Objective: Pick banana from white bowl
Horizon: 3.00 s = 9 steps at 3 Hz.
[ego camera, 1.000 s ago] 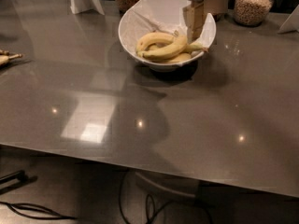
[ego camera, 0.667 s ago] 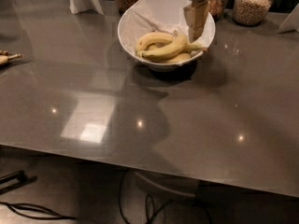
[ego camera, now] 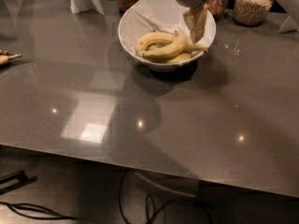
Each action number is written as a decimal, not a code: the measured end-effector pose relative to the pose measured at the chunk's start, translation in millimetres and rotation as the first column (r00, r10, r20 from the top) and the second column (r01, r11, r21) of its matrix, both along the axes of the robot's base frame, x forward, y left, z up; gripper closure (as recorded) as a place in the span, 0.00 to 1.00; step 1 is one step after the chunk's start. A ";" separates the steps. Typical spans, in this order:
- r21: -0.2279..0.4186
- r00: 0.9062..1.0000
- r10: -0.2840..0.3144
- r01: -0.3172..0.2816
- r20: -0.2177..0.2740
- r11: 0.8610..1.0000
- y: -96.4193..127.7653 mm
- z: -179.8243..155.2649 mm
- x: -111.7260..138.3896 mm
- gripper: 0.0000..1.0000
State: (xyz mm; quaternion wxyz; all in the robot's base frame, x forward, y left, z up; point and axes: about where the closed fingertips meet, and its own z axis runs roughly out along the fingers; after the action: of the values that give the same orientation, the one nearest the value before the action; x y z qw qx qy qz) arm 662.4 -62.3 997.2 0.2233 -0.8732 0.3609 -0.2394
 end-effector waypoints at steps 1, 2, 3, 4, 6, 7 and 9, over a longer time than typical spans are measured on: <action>-0.060 1.000 -0.001 0.000 -0.016 0.998 -11.8 -17.4 11.0 0.06; -0.089 0.999 -0.001 -0.003 -0.036 0.996 -18.6 -30.2 19.6 0.20; -0.101 0.998 0.004 -0.011 -0.067 0.995 -20.3 -44.1 24.1 0.27; -0.112 0.994 0.013 -0.026 -0.112 0.993 -19.8 -62.1 25.7 0.35; -0.135 0.983 0.015 -0.041 -0.186 0.990 -20.6 -89.1 21.9 0.37; -0.152 0.978 0.009 -0.041 -0.210 0.988 -22.7 -97.1 18.4 0.40; -0.202 0.978 -0.006 -0.037 -0.208 0.979 -23.3 -93.5 12.3 0.82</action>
Offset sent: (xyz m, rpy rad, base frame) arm 0.0301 -0.0292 -0.0436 -0.1241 0.0561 -0.0017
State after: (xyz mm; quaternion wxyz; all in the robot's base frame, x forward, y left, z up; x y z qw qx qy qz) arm 674.6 -85.6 903.7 0.0952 -0.9146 0.3488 -0.1809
